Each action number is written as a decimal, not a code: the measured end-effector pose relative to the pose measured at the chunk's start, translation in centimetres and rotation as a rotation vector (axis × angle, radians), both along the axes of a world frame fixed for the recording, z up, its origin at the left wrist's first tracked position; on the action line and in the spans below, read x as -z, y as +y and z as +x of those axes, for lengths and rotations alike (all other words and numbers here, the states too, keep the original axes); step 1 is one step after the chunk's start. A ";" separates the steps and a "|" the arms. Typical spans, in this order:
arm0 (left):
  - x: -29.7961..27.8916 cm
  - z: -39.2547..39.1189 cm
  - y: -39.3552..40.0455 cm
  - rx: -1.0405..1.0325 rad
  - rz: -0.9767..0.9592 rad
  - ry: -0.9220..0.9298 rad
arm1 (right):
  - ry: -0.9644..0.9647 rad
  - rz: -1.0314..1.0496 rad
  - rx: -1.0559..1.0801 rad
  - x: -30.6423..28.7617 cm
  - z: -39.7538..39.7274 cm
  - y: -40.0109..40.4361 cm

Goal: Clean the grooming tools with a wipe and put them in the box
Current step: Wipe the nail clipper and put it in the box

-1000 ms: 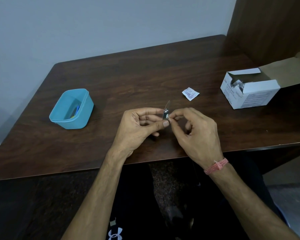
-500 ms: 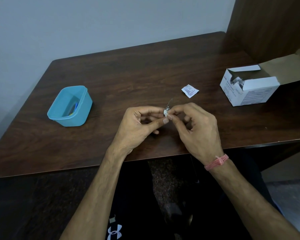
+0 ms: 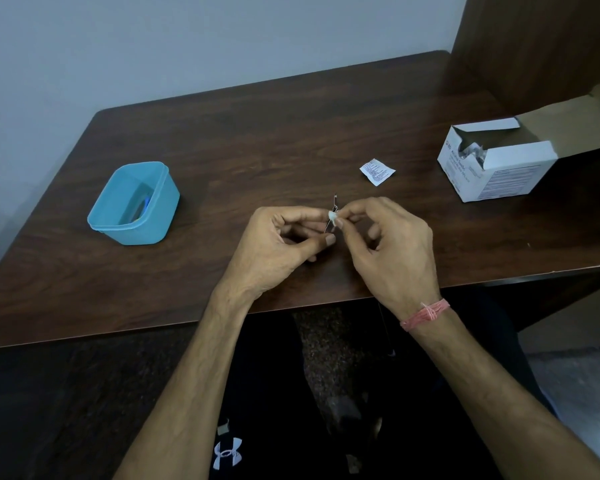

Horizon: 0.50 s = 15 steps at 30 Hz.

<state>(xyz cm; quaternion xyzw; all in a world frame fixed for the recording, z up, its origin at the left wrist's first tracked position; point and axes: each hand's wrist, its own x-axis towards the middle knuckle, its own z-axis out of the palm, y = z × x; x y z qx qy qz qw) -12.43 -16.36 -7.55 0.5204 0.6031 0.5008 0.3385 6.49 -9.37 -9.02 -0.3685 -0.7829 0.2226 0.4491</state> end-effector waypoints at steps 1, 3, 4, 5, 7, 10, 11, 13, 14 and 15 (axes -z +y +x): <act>0.1 -0.1 0.0 0.001 -0.003 0.002 | 0.008 -0.004 0.016 -0.1 0.1 0.0; 0.1 -0.1 0.0 0.004 -0.003 0.002 | -0.007 -0.011 -0.006 -0.2 0.1 0.1; 0.1 -0.1 0.0 0.004 0.000 0.000 | -0.021 -0.011 -0.033 -0.2 0.0 0.1; 0.1 0.0 0.0 0.002 0.007 0.000 | -0.034 -0.009 -0.057 -0.1 0.0 0.0; 0.1 0.0 -0.1 0.004 0.015 0.007 | -0.038 -0.007 -0.066 -0.1 0.0 0.0; 0.0 0.0 0.0 0.015 0.002 0.013 | 0.000 -0.022 -0.017 -0.2 0.1 0.2; 0.1 0.0 0.0 0.012 -0.006 0.009 | -0.002 -0.025 -0.015 -0.2 0.1 0.1; 0.2 0.0 0.1 0.002 -0.017 -0.001 | -0.030 -0.019 -0.044 -0.2 0.0 0.0; 0.2 0.0 0.1 -0.002 -0.017 -0.003 | -0.042 -0.017 -0.056 -0.3 -0.1 -0.1; 0.1 0.0 0.1 -0.003 -0.015 -0.007 | -0.041 -0.020 -0.056 -0.3 -0.1 -0.1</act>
